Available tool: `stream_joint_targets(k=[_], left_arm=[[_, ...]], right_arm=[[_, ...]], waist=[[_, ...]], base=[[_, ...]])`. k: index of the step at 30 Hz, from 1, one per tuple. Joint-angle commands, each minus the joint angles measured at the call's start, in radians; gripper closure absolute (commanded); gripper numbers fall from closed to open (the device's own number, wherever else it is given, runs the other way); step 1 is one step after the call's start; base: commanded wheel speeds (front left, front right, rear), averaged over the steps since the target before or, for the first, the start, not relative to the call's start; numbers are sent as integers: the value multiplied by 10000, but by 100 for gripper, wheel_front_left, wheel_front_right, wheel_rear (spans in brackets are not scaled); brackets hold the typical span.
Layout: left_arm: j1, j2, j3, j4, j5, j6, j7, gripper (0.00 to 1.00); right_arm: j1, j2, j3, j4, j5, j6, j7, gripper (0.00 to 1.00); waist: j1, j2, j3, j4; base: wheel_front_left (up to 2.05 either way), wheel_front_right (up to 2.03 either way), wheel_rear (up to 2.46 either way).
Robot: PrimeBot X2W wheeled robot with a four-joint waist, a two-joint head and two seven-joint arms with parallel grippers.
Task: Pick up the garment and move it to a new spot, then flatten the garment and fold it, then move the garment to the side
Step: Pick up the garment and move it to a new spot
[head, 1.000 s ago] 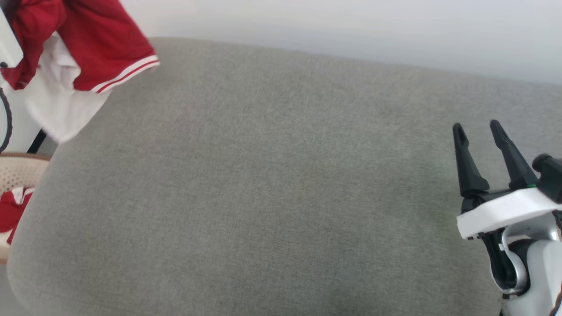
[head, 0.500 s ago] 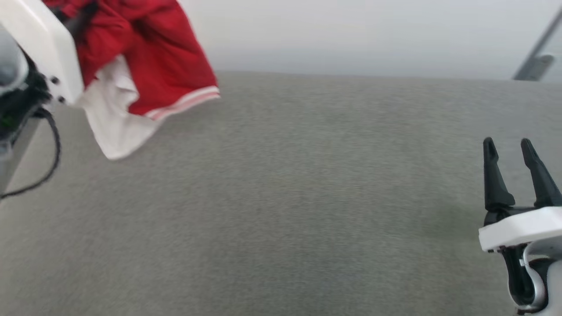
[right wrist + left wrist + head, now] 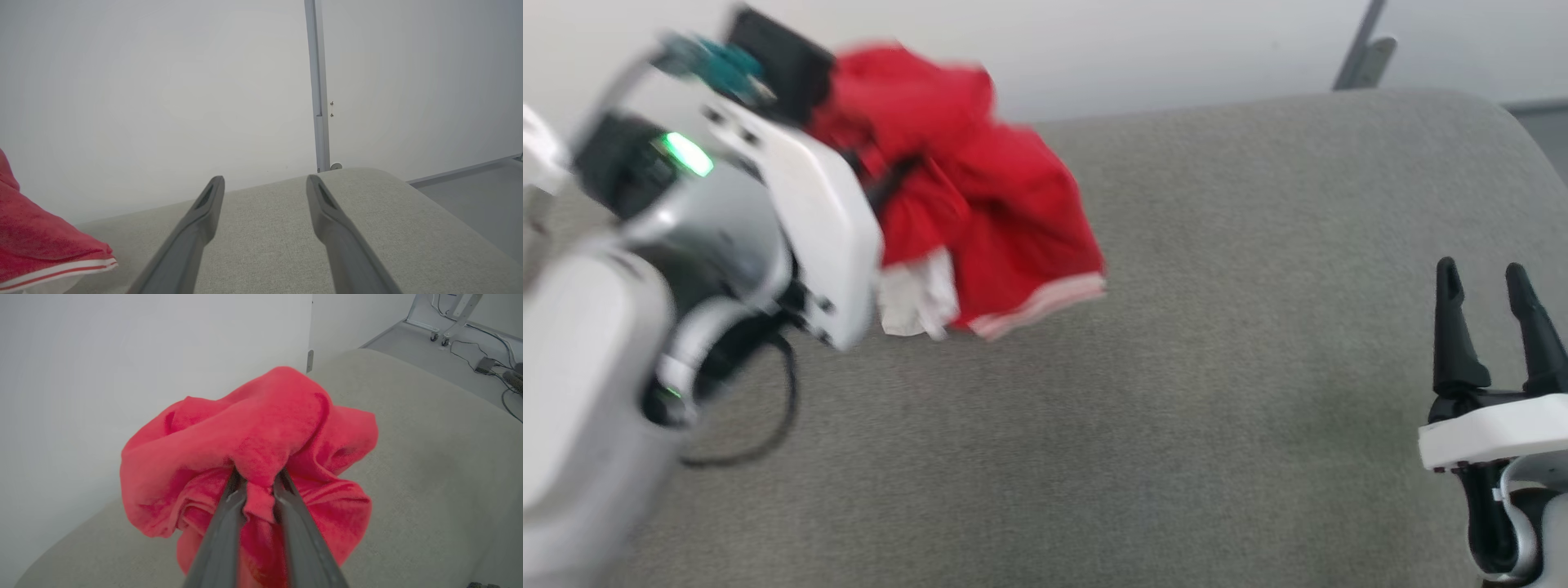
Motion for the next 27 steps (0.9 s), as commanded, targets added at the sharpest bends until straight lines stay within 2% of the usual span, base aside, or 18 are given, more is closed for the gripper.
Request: stream_joint_targets(k=[1,6,10,25,26,27], left_arm=[[281,-77,-125,-75,25,91,49,100],[1176,-461,-791,122,-196,237,186,100],[1847,-705,-1238,731,-304,157,167,100],[2867,-1848,-2314,5072,-423,-758,-901,100],[2885,-1934,-2365,5389,-433,-826,-958,96],[2886,-1994,-2400,5663,-434,-893,-1051,84]], right_arm=[[-46,82,50,80,19,1,-93,0],[-151,188,183,272,153,1,-281,0],[-313,254,398,533,267,1,-440,0],[-761,319,1275,1392,441,1,-718,0],[-771,311,1328,1416,451,1,-719,0],[-780,294,1366,1449,457,1,-716,0]], waist=[[0,0,236,-274],[0,0,538,-567],[0,0,742,-716],[0,0,714,-745],[0,0,680,-740],[0,0,643,-732]], base=[[0,0,0],[0,0,0],[0,0,0],[0,0,0],[0,0,0],[0,0,0]])
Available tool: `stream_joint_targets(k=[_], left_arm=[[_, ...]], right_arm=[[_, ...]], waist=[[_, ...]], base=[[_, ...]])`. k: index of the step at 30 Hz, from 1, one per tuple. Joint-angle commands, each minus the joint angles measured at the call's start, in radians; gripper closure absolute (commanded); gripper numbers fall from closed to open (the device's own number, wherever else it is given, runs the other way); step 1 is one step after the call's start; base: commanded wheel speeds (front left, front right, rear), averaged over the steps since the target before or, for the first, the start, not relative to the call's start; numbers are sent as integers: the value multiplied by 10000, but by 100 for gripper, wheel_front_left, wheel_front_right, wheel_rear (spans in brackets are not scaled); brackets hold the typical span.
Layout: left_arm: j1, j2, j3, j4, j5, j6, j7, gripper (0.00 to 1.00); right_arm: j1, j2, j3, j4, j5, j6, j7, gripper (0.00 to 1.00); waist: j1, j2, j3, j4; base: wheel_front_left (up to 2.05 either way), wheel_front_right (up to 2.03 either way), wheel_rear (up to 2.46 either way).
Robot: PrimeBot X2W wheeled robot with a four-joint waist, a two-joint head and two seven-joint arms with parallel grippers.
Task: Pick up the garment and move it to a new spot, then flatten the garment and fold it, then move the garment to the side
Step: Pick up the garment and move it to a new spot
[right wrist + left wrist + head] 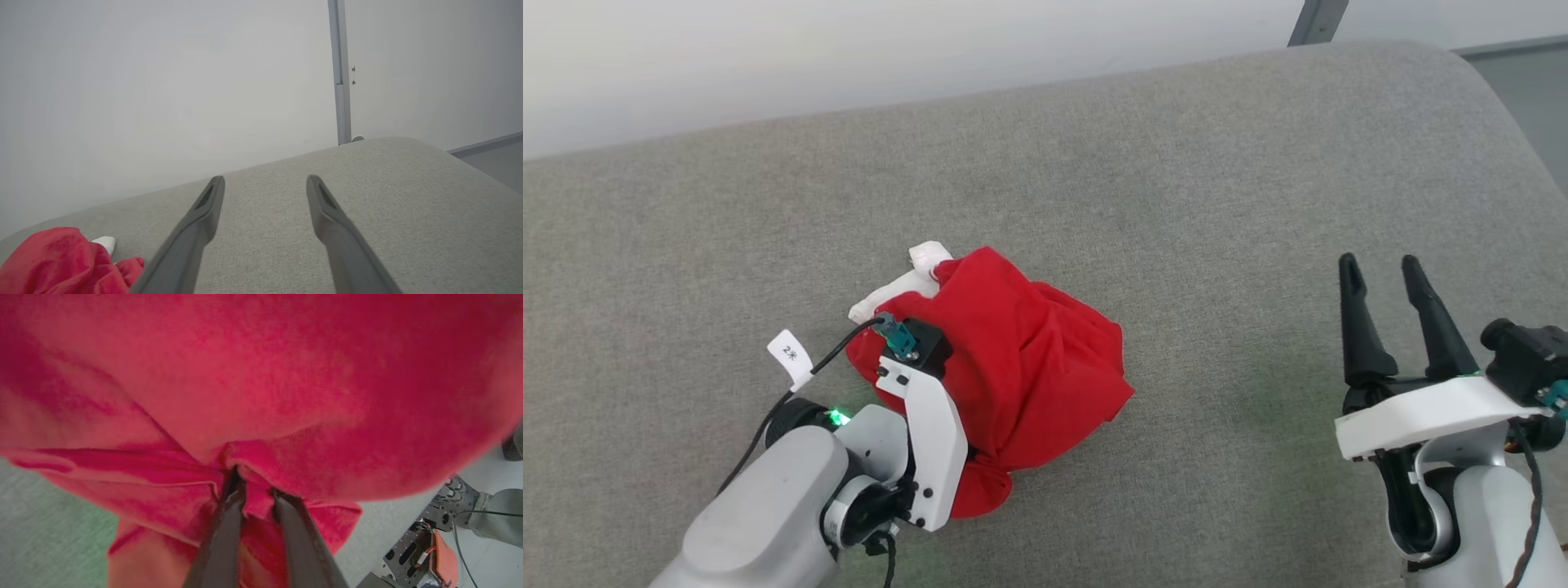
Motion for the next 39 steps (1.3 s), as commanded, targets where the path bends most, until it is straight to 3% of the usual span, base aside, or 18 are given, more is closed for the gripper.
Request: stream_joint_targets(k=[1,2,3,10,19,31,39], left_arm=[[152,-49,-140,512,49,-63,-116,67],[106,-144,-95,685,14,-138,-274,11],[59,-217,-23,827,-79,-193,-402,0],[-125,-108,288,802,-266,-801,-1391,0],[418,613,1380,-156,-395,-989,-3933,0],[2333,1567,2898,-1436,-94,-407,-7470,0],[3881,1885,3779,-1935,-247,209,-9069,0]], right_arm=[[-48,-11,44,36,10,1,-40,0],[-38,-31,71,54,2,1,-31,0],[-25,-46,94,69,4,1,-22,0],[148,-222,144,117,12,1,71,0],[423,-501,142,138,-126,1,133,0],[880,-676,-4,213,-413,1,209,0],[994,-789,-7,291,-457,1,138,0]], waist=[[0,-1,-79,30],[0,-1,-127,55],[0,-1,-181,83],[0,-1,-571,380],[0,-1,-1205,898],[0,-1,-1839,1675],[0,-1,-2030,1972]], base=[[0,0,0],[0,0,0],[0,0,0],[0,0,0],[0,0,0],[0,0,0],[0,0,0]])
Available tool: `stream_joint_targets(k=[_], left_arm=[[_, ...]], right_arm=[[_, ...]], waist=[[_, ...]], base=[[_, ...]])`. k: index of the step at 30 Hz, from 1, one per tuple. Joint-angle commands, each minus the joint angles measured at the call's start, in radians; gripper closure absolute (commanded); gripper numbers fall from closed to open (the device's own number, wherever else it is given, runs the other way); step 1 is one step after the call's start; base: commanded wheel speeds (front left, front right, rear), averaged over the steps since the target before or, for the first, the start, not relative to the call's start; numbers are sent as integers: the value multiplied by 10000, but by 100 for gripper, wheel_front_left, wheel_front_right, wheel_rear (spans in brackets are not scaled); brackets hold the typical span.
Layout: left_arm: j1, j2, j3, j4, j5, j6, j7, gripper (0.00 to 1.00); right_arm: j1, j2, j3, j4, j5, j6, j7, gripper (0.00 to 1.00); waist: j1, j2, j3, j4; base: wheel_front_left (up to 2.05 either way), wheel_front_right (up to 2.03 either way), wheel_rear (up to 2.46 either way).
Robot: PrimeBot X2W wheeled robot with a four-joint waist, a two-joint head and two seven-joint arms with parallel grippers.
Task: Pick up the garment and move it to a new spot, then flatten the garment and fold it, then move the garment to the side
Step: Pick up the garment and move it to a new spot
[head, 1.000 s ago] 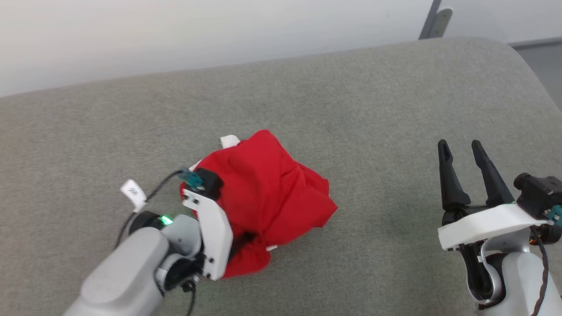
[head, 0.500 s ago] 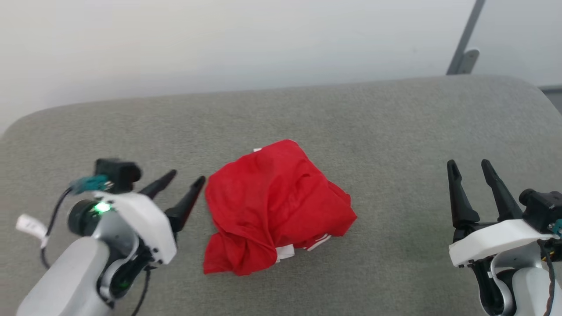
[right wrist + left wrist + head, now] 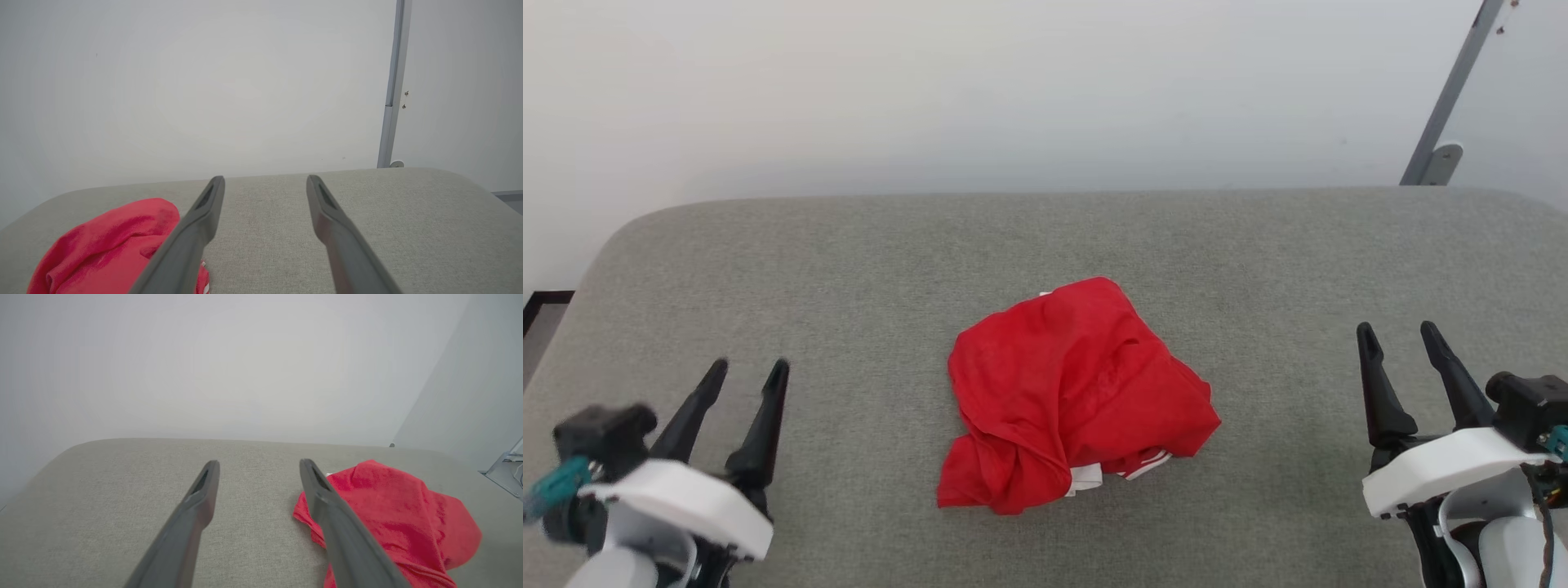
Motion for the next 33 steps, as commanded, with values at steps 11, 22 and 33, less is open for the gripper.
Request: stream_joint_targets(k=[11,22,33], left_arm=[[2146,69,1149,-669,-202,468,-729,0],[3054,-470,2173,-1031,236,234,-799,0],[3324,-892,2673,-1099,760,-110,-802,0]], right_arm=[[229,62,87,85,-84,1,-56,0],[616,209,48,131,-109,1,-189,0],[1050,483,21,170,-142,1,-360,0]], waist=[[0,0,-206,274],[0,0,-301,435],[0,0,-362,456]], base=[[0,0,0],[0,0,0],[0,0,0]])
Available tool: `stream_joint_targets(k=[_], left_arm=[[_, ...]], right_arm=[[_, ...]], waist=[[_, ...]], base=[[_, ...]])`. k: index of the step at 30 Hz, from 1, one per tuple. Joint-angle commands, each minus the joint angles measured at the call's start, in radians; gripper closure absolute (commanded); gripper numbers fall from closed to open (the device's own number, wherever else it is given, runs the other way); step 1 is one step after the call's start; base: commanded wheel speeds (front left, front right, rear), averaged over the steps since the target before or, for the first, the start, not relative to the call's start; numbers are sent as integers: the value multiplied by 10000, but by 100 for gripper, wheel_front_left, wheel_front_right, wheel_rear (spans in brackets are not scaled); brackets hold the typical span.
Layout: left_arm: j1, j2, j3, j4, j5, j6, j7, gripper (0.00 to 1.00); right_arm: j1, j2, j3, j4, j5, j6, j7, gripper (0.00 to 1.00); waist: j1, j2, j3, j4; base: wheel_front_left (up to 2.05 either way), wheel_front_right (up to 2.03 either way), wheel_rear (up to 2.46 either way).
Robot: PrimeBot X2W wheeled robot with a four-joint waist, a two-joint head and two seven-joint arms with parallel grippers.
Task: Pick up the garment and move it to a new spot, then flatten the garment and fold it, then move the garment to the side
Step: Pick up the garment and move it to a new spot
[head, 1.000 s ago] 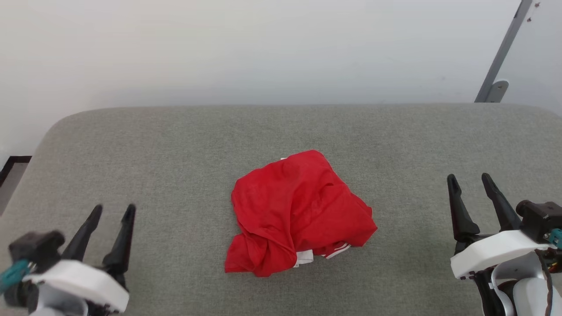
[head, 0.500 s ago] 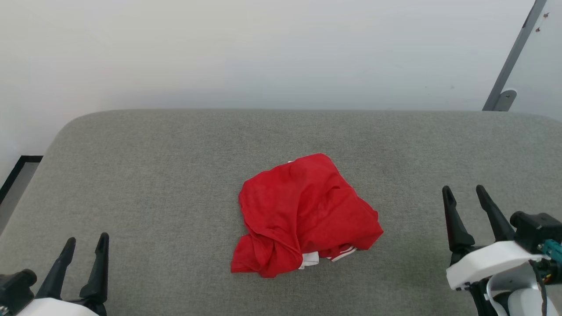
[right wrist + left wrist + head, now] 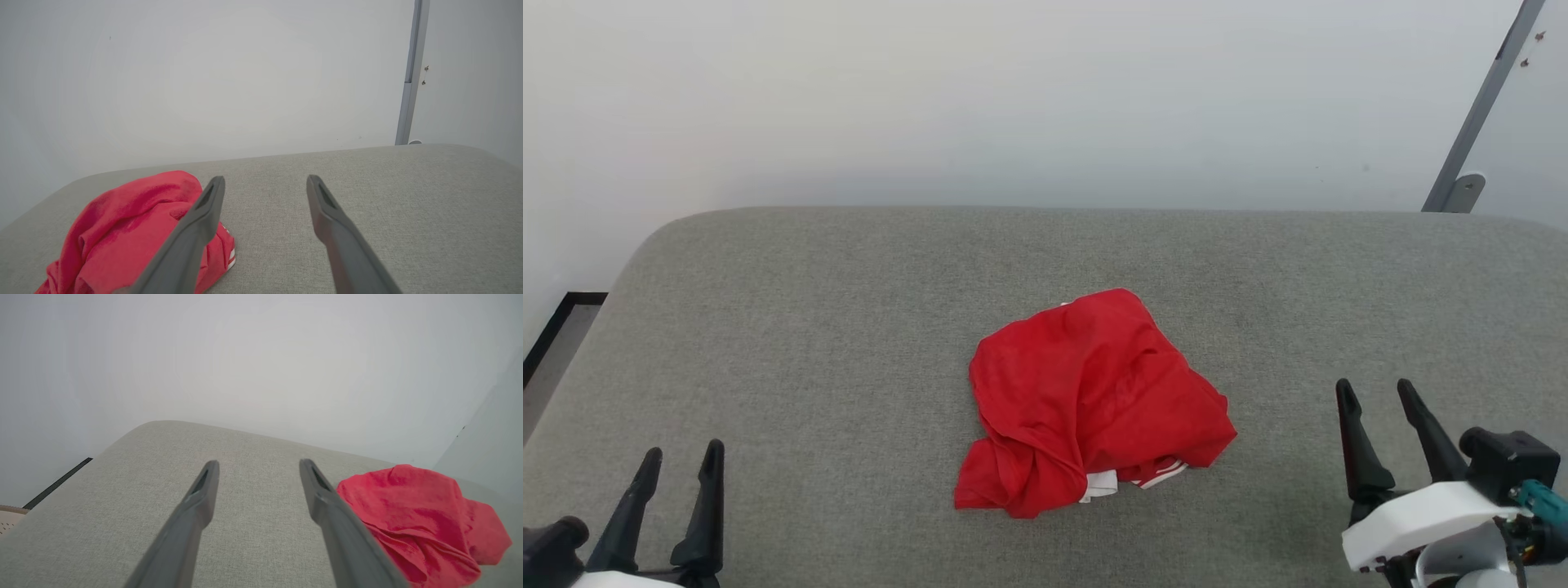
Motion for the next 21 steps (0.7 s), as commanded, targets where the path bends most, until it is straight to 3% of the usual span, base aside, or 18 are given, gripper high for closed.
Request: stream_joint_targets(k=[1,21], left_arm=[[117,-14,51,11,60,-40,-64,0],[117,-653,282,174,269,-283,-59,0]], right_arm=[[119,81,-19,32,-25,1,-98,0],[319,243,-74,38,-90,1,-88,0]], waist=[[0,-1,-2,-17],[0,-1,-150,-67]], base=[[0,0,0],[0,0,0]])
